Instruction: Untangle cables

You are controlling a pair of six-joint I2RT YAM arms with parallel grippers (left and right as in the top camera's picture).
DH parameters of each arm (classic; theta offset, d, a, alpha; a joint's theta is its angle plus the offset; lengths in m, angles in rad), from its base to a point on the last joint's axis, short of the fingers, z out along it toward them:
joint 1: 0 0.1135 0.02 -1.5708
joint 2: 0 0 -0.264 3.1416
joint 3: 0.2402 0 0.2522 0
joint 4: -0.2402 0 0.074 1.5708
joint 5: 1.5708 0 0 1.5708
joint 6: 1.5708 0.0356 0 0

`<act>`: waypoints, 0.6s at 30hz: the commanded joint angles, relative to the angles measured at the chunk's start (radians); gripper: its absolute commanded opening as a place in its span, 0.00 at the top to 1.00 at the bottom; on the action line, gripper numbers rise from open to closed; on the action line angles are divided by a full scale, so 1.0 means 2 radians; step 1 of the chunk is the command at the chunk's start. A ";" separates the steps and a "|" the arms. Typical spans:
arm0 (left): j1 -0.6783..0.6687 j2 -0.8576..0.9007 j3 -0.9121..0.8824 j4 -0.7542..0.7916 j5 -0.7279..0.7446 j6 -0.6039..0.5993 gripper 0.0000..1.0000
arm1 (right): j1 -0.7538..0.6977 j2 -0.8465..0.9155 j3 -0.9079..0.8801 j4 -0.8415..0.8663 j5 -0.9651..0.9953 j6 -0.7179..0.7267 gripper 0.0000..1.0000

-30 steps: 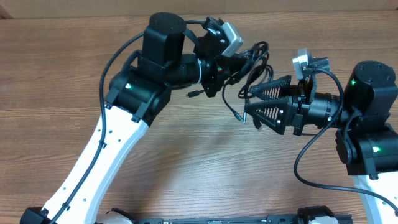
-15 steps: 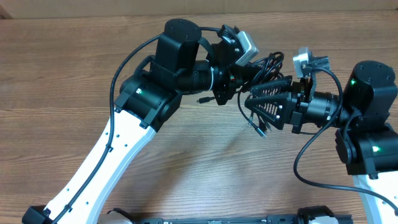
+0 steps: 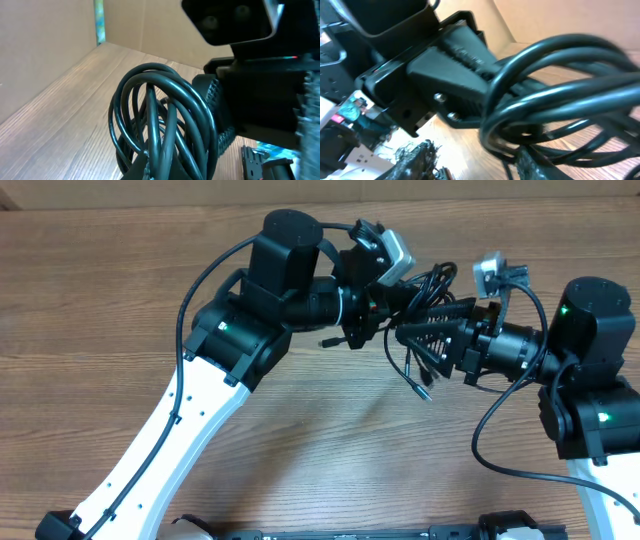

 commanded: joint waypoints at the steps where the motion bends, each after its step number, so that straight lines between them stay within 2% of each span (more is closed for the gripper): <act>1: 0.002 0.001 0.007 0.005 0.016 -0.007 0.96 | -0.011 0.001 0.007 0.003 0.016 0.000 0.51; 6: 0.000 0.002 0.007 0.005 0.022 -0.007 0.96 | -0.014 0.001 0.007 0.004 0.016 0.000 0.55; 14: -0.004 0.002 0.007 0.009 0.026 -0.007 0.96 | -0.014 0.001 0.007 0.004 -0.001 0.000 0.75; 18: -0.004 0.002 0.007 0.008 0.025 -0.007 0.96 | -0.014 0.001 0.007 0.004 -0.011 0.000 0.77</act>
